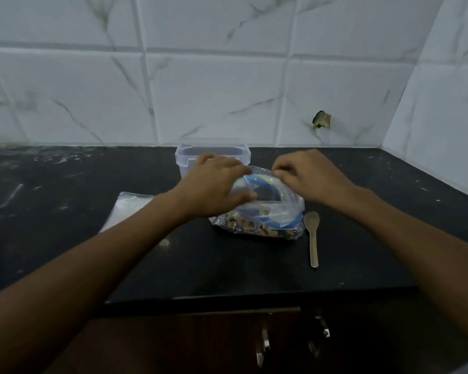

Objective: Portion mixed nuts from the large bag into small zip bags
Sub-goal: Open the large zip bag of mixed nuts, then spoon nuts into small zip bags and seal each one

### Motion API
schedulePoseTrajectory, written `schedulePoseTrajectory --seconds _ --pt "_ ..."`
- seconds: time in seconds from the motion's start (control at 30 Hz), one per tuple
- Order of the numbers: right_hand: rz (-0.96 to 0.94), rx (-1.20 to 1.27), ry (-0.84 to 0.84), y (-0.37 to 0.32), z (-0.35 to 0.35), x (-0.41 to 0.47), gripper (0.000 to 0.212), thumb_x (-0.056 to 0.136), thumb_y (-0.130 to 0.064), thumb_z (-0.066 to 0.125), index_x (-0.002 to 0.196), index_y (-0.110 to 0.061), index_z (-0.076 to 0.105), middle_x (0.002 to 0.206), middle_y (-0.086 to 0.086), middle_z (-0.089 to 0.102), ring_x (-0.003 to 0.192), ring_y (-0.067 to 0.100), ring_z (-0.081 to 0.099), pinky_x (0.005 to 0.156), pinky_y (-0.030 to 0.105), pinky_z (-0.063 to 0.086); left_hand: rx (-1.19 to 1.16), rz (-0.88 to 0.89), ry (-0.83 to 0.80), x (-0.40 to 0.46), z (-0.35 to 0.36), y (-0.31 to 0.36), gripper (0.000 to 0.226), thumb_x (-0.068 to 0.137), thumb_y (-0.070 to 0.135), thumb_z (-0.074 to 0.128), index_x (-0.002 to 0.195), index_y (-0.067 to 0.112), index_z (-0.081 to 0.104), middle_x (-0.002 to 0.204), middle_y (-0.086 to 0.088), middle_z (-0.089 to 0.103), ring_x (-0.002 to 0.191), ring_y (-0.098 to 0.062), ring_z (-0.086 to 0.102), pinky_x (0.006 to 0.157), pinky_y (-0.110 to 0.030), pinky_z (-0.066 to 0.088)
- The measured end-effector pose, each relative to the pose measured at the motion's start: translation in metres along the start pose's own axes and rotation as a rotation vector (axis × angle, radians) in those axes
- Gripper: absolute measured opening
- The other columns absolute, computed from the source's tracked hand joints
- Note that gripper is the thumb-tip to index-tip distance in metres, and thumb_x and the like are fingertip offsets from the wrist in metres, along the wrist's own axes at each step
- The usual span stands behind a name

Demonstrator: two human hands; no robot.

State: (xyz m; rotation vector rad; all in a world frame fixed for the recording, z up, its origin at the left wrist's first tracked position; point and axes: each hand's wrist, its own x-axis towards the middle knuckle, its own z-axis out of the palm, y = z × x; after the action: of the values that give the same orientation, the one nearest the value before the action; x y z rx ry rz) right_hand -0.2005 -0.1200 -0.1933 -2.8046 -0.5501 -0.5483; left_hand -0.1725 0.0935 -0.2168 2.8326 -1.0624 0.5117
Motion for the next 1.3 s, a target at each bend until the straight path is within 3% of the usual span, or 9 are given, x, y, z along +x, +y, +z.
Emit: schedulePoseTrajectory --seconds 0.13,0.2,0.3,0.57,0.7,0.8,0.93,1.03,1.3 --pt "0.018 -0.204 -0.334 -0.009 0.021 0.027 0.024 0.092 -0.025 0.057 0.113 -0.024 0.068 0.142 0.005 0.048 0.121 0.026 0.05 0.098 0.043 0.044 0.05 0.107 -0.334 0.012 0.005 0.02 0.07 0.088 0.068 0.047 0.141 0.023 0.045 0.132 -0.001 0.06 0.13 -0.02 0.049 0.119 -0.046 0.015" --pt "0.119 -0.365 -0.5 -0.003 0.033 0.028 0.035 0.092 -0.024 0.057 0.128 -0.023 0.059 0.153 0.01 0.03 0.131 0.032 0.04 0.104 0.048 0.035 0.089 0.19 -0.338 0.003 0.013 0.021 0.06 0.09 0.06 0.05 0.138 0.024 0.047 0.135 -0.001 0.056 0.131 -0.02 0.047 0.118 -0.046 0.018" --pt "0.178 -0.438 -0.457 0.012 0.039 0.027 0.034 0.093 -0.017 0.057 0.125 -0.03 0.062 0.161 0.009 0.009 0.141 0.037 0.023 0.111 0.056 0.023 0.104 0.309 -0.291 -0.014 0.024 0.018 0.04 0.092 0.053 0.052 0.121 0.026 0.054 0.122 0.0 0.061 0.116 -0.019 0.055 0.111 -0.041 0.031" --pt "0.183 -0.337 -0.459 0.025 0.043 0.029 0.032 0.096 -0.03 0.052 0.128 -0.035 0.058 0.154 0.012 0.025 0.138 0.032 0.032 0.11 0.05 0.029 0.034 0.329 -0.181 -0.01 0.027 0.02 0.046 0.091 0.063 0.045 0.11 0.024 0.06 0.105 0.001 0.066 0.099 -0.018 0.059 0.1 -0.038 0.039" --pt "0.264 0.25 -0.192 0.028 0.022 0.023 0.025 0.097 -0.033 0.05 0.11 -0.024 0.07 0.115 0.0 0.064 0.108 0.015 0.059 0.091 0.035 0.046 -0.212 0.222 -0.054 -0.011 0.015 0.01 0.06 0.088 0.067 0.037 0.121 0.022 0.061 0.112 0.002 0.065 0.103 -0.013 0.058 0.091 -0.033 0.045" --pt "0.474 0.151 0.115 0.036 0.004 0.009 0.032 0.095 -0.028 0.045 0.083 -0.01 0.069 0.083 0.004 0.071 0.075 0.02 0.065 0.074 0.035 0.053 -0.326 0.048 0.078 -0.015 0.0 -0.011 0.054 0.092 0.061 0.035 0.118 0.022 0.062 0.113 0.005 0.066 0.101 -0.011 0.059 0.088 -0.031 0.048" --pt "0.682 -0.063 -0.375 0.044 -0.001 -0.018 0.043 0.091 -0.041 0.056 0.072 -0.005 0.067 0.057 0.007 0.069 0.049 0.018 0.066 0.055 0.03 0.057 -0.221 -0.314 0.207 -0.029 -0.008 -0.062 0.026 0.096 0.036 0.053 0.083 0.016 0.063 0.078 0.001 0.064 0.073 -0.018 0.059 0.065 -0.032 0.044" --pt "0.741 -0.033 -0.606 0.039 0.005 -0.034 0.054 0.086 -0.055 0.06 0.076 -0.002 0.066 0.057 0.008 0.07 0.043 0.016 0.062 0.044 0.022 0.047 -0.125 -0.614 0.082 -0.051 0.0 -0.112 0.032 0.093 0.035 0.058 0.076 0.009 0.066 0.07 -0.008 0.064 0.068 -0.027 0.061 0.061 -0.033 0.044" --pt "0.89 0.121 -0.671 0.038 0.024 -0.049 0.034 0.088 -0.031 0.067 0.079 0.001 0.065 0.057 0.011 0.069 0.038 0.015 0.057 0.034 0.018 0.035 -0.16 -0.884 -0.139 -0.101 0.024 -0.169 0.05 0.087 0.053 0.064 0.082 0.003 0.068 0.078 -0.011 0.065 0.072 -0.026 0.06 0.062 -0.033 0.044"
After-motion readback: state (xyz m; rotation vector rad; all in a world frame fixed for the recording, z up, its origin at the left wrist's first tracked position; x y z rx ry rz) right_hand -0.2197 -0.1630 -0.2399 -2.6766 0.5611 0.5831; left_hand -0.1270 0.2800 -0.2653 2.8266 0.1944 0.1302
